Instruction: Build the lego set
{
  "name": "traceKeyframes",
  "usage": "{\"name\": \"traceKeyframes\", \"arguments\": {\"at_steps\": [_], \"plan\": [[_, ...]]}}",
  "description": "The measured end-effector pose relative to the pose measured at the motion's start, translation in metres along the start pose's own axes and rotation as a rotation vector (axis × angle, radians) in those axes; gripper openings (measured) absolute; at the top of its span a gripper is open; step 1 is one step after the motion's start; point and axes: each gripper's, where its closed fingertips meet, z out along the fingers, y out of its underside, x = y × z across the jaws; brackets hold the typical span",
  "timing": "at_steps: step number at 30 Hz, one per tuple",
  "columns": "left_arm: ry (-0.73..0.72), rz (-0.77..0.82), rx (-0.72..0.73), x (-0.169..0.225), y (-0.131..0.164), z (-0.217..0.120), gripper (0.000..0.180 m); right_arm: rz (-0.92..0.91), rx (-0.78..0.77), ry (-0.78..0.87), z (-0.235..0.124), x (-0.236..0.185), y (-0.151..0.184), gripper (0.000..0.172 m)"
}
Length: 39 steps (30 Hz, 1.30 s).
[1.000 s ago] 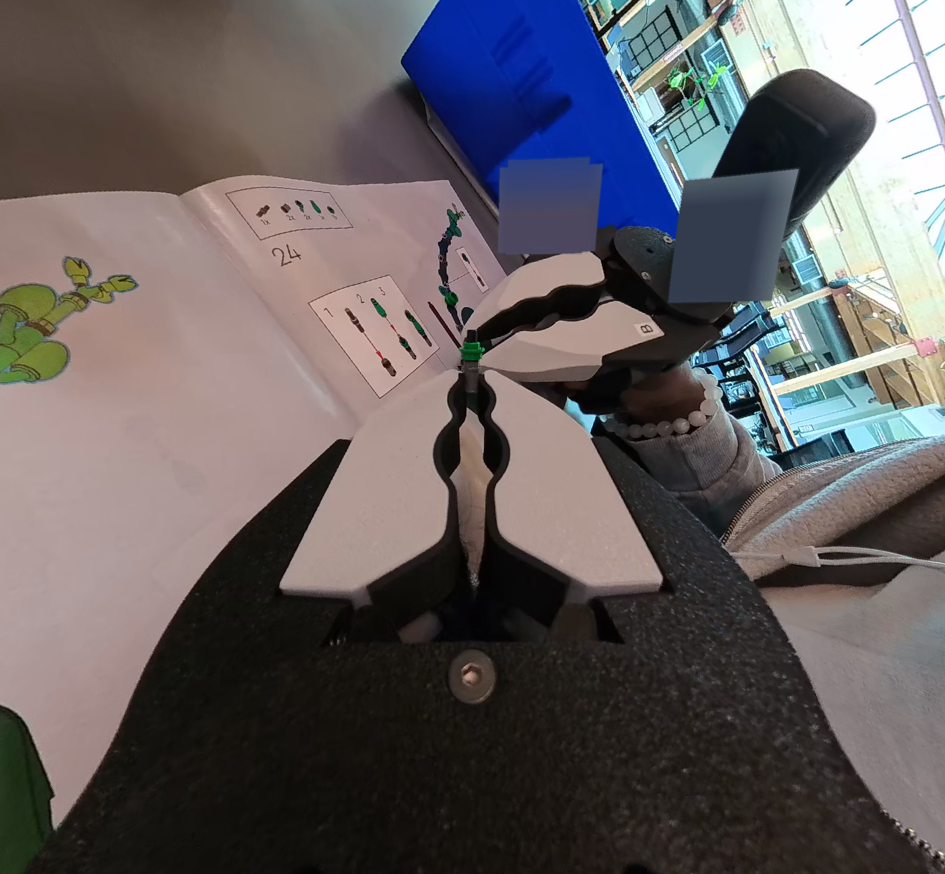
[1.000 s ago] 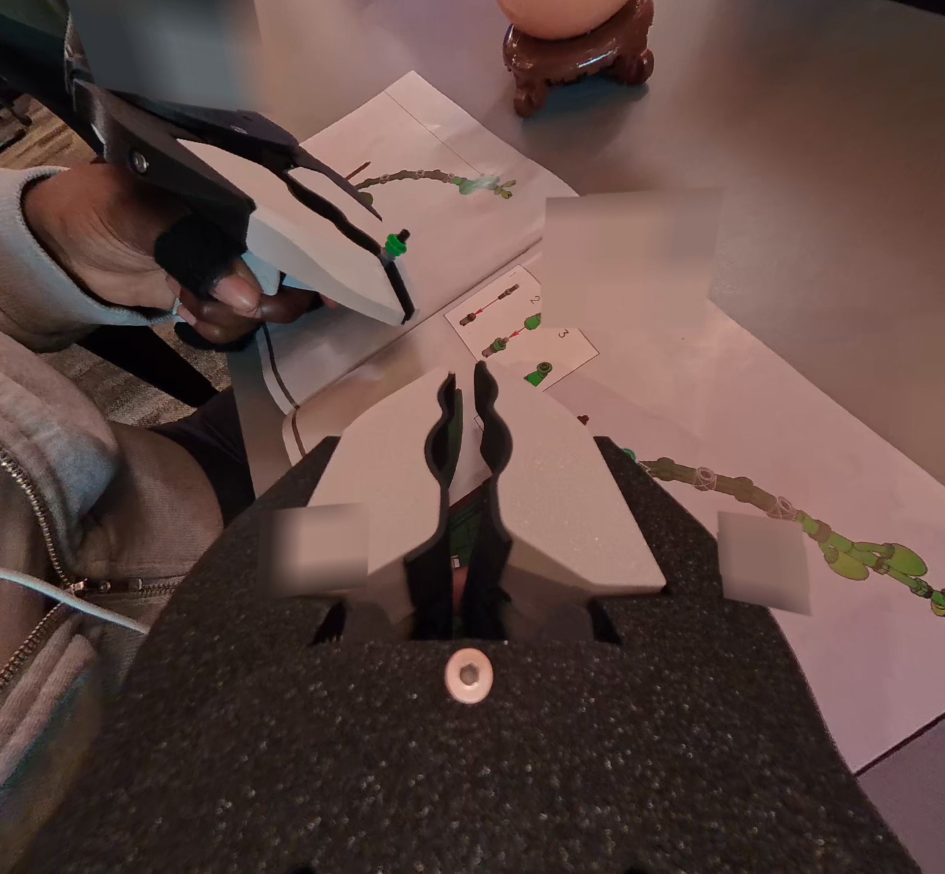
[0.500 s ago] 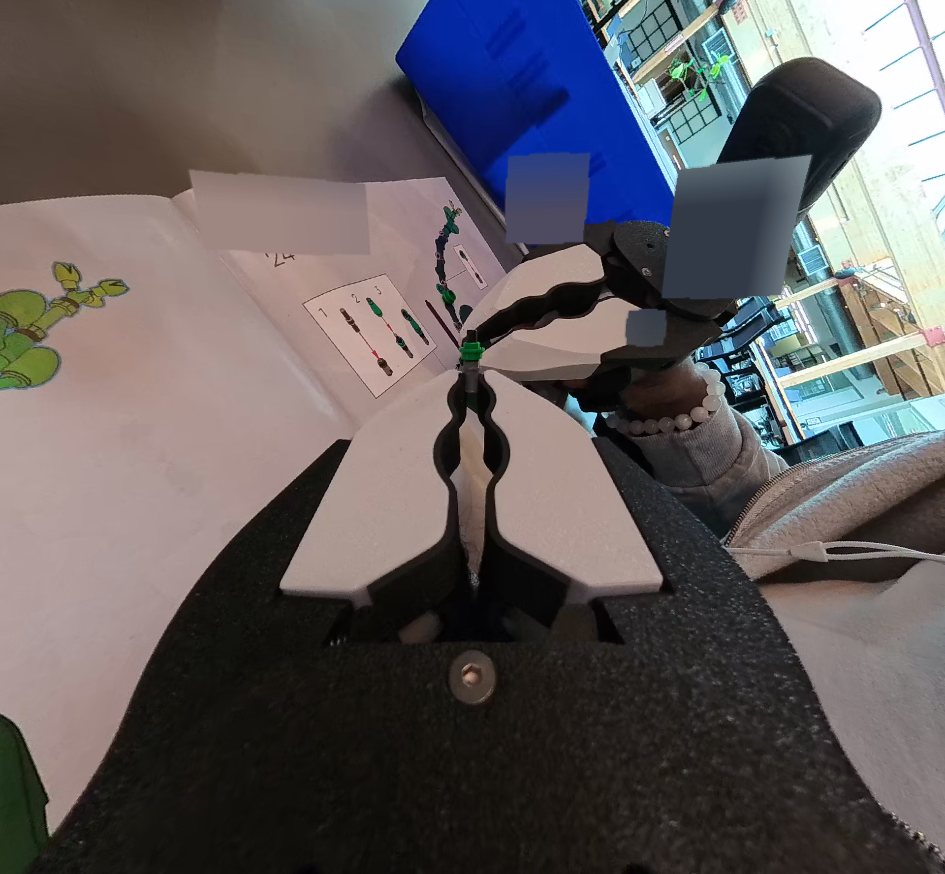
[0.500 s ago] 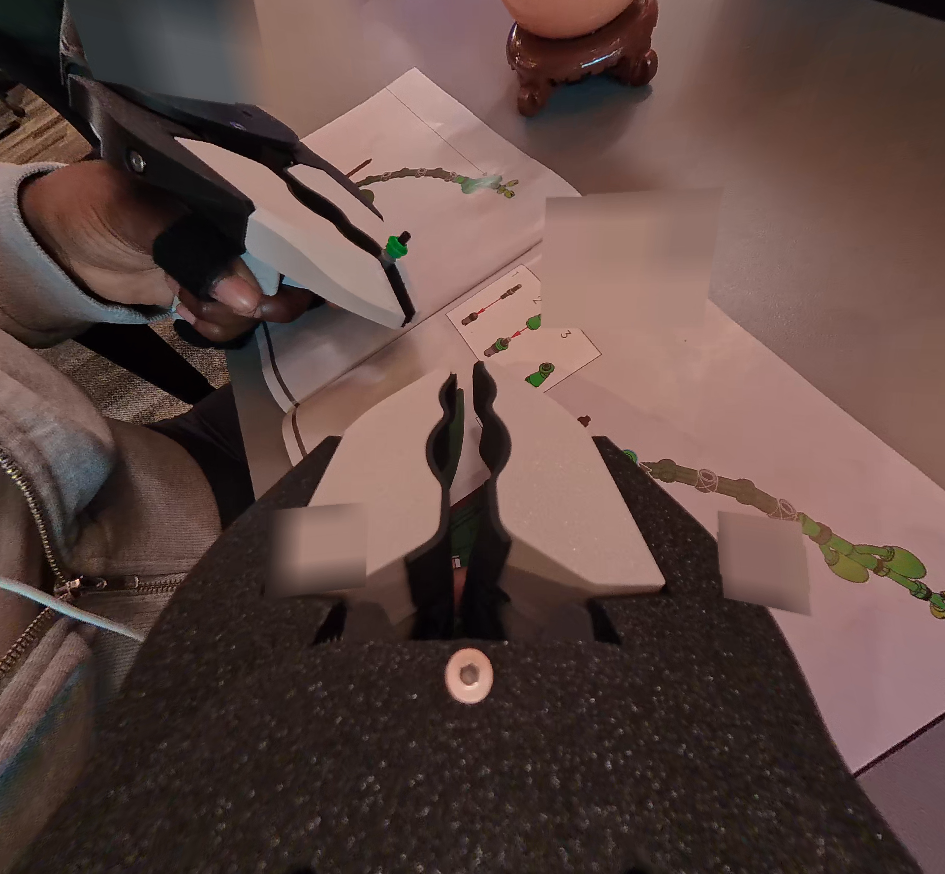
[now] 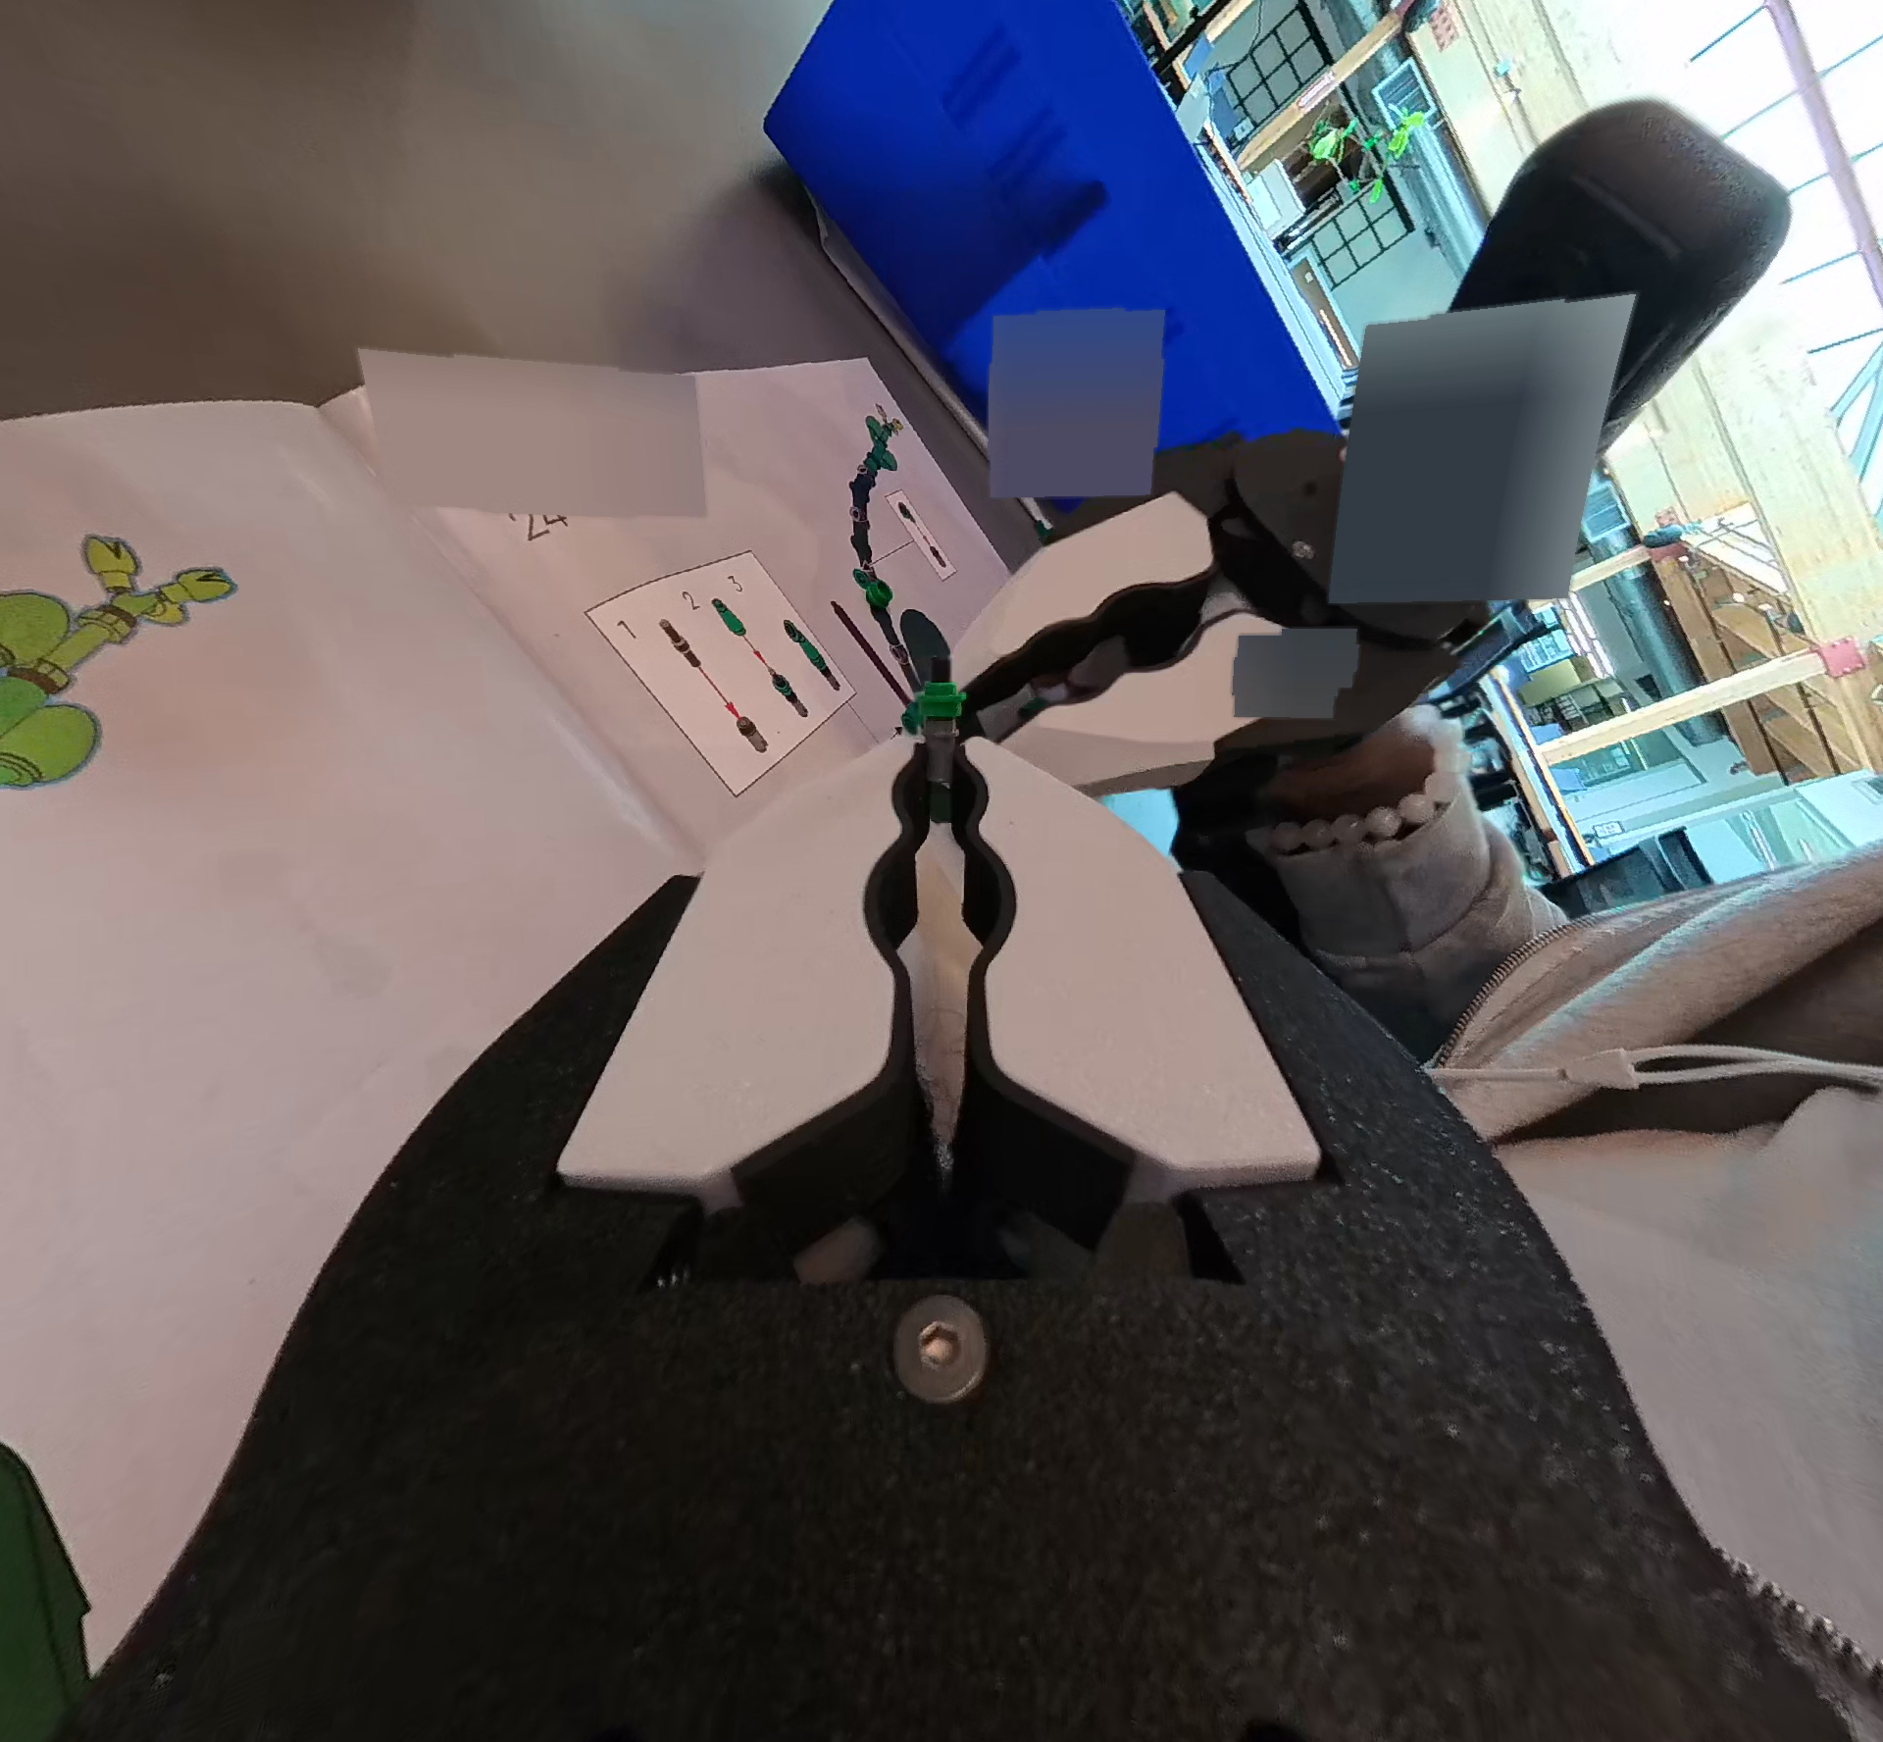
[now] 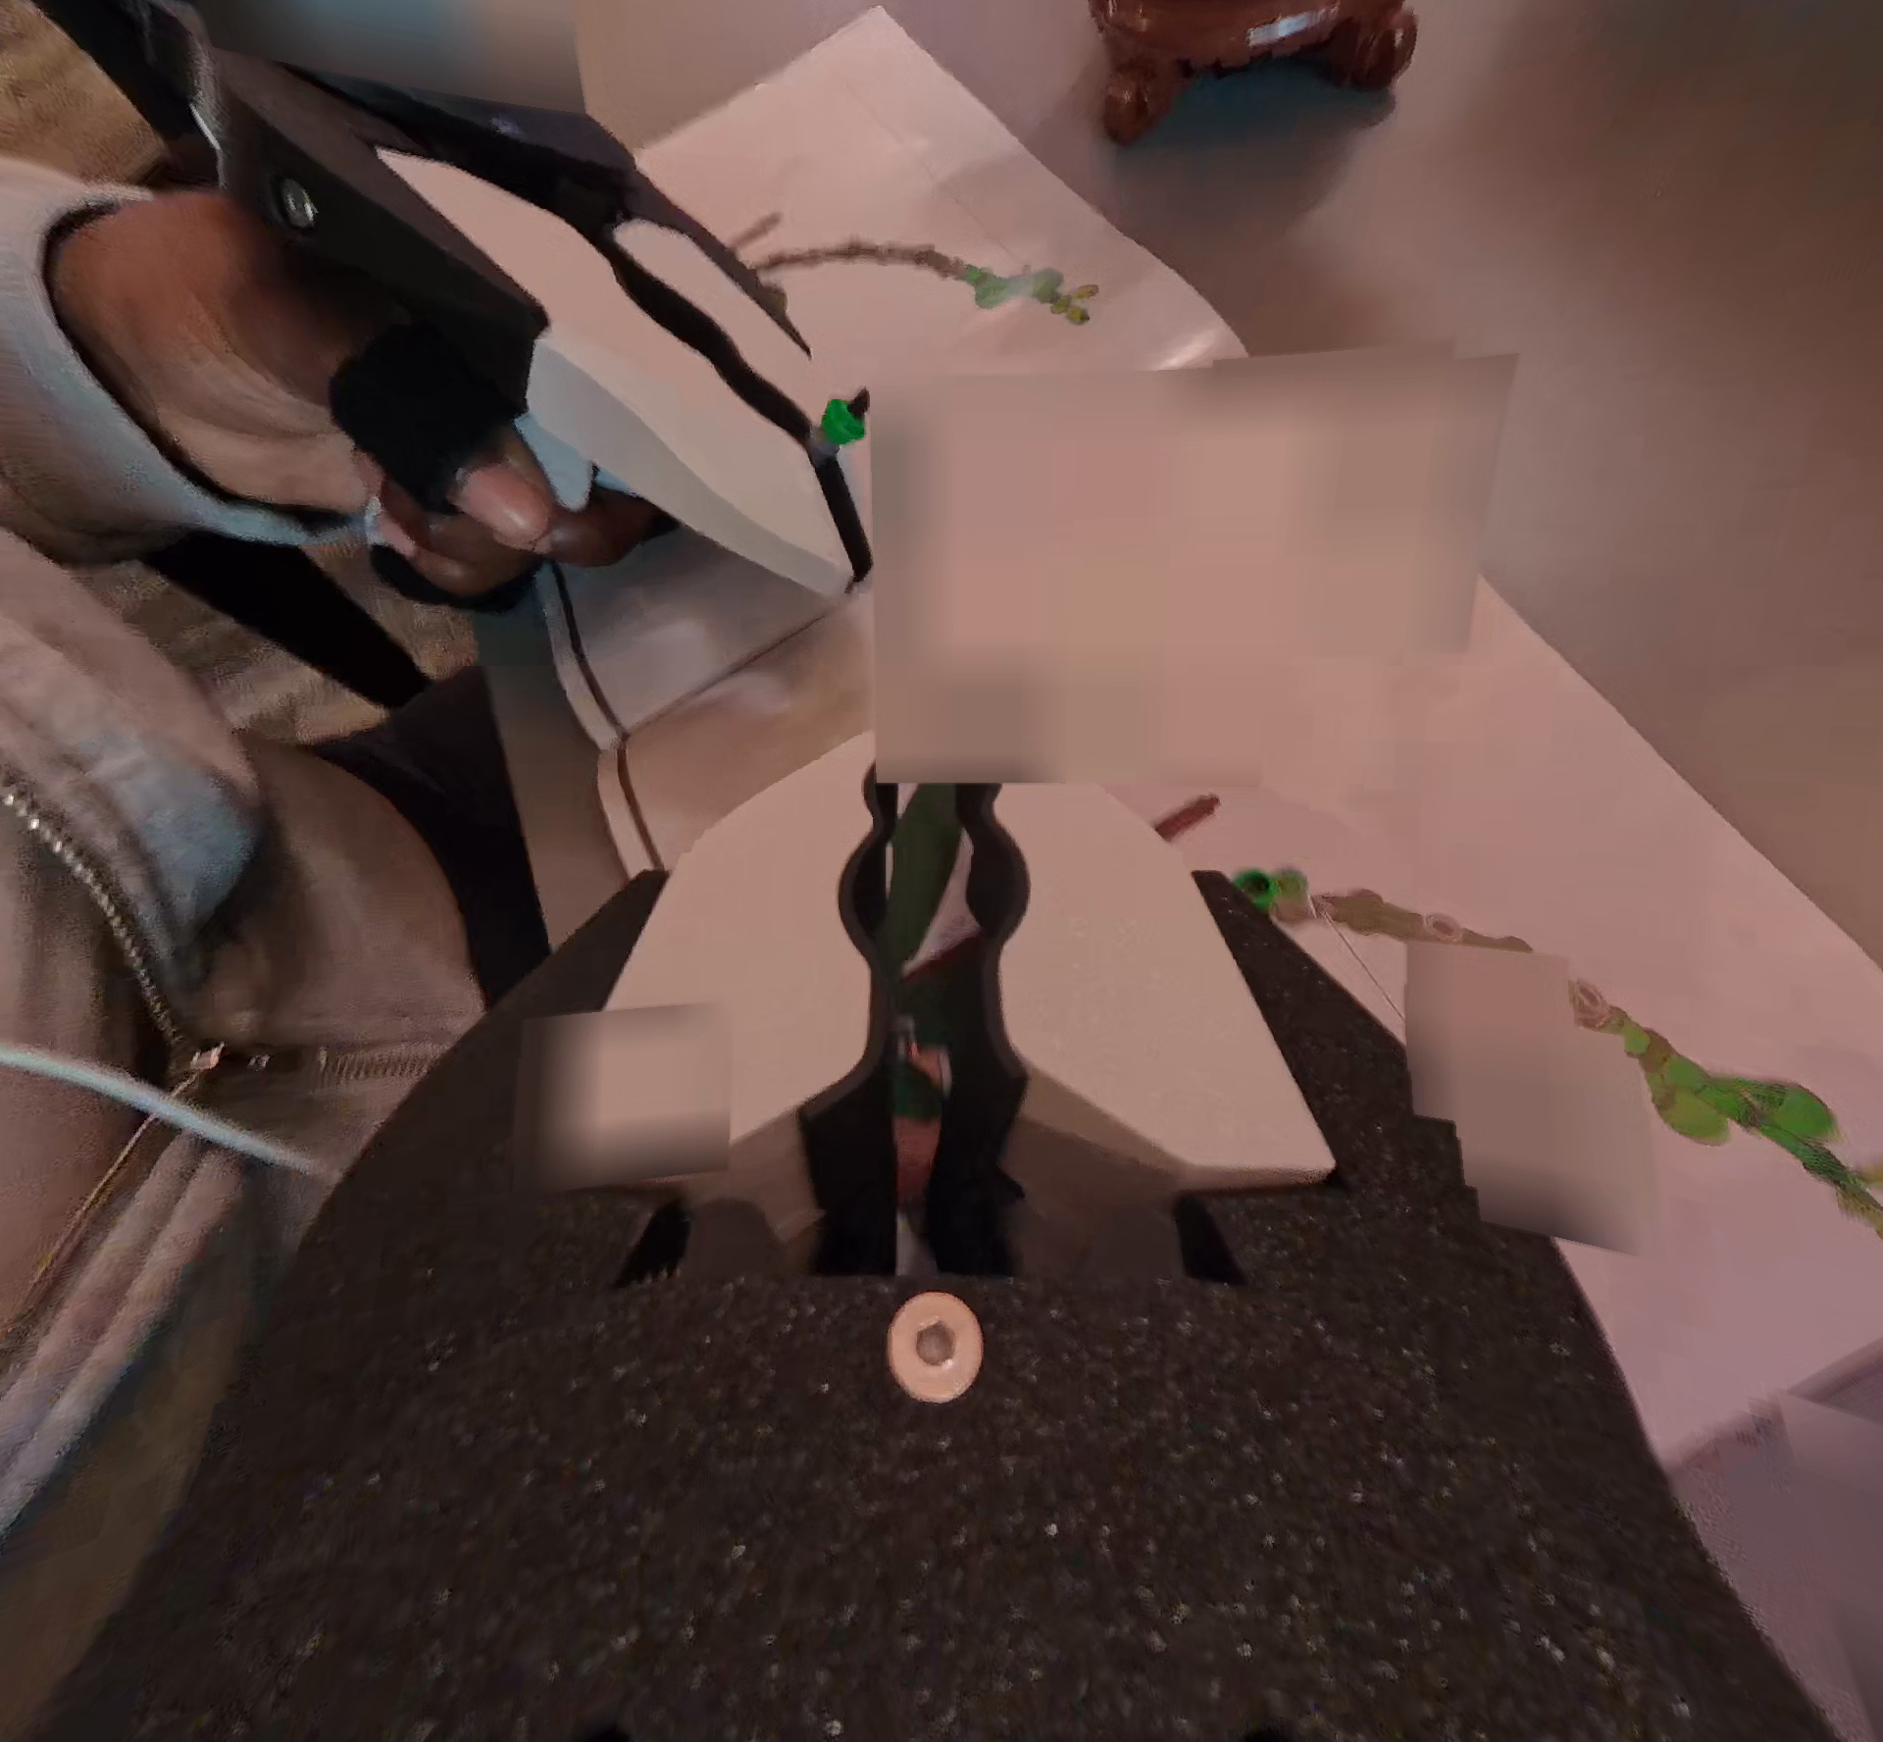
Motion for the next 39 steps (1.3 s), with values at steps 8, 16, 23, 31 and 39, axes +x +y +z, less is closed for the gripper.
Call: {"name": "traceKeyframes", "arguments": {"at_steps": [8,16,23,31,39], "plan": [[0.044,0.036,-0.060,0.007,0.007,0.003,0.003,-0.037,-0.207,0.316,-0.037,0.046,0.013,0.011],[0.080,0.057,-0.054,0.013,0.008,0.001,0.003,-0.115,-0.434,0.191,-0.059,0.031,0.026,0.013],[0.090,0.086,-0.084,0.016,0.012,0.003,0.003,-0.071,-0.486,0.256,-0.074,0.024,0.054,0.013],[0.085,0.105,-0.098,0.017,0.014,0.004,0.003,-0.152,-0.545,0.242,-0.065,0.026,0.059,0.009],[0.085,0.126,-0.114,0.018,0.017,0.005,0.003,-0.201,-0.605,0.229,-0.060,0.029,0.063,0.007]]}}
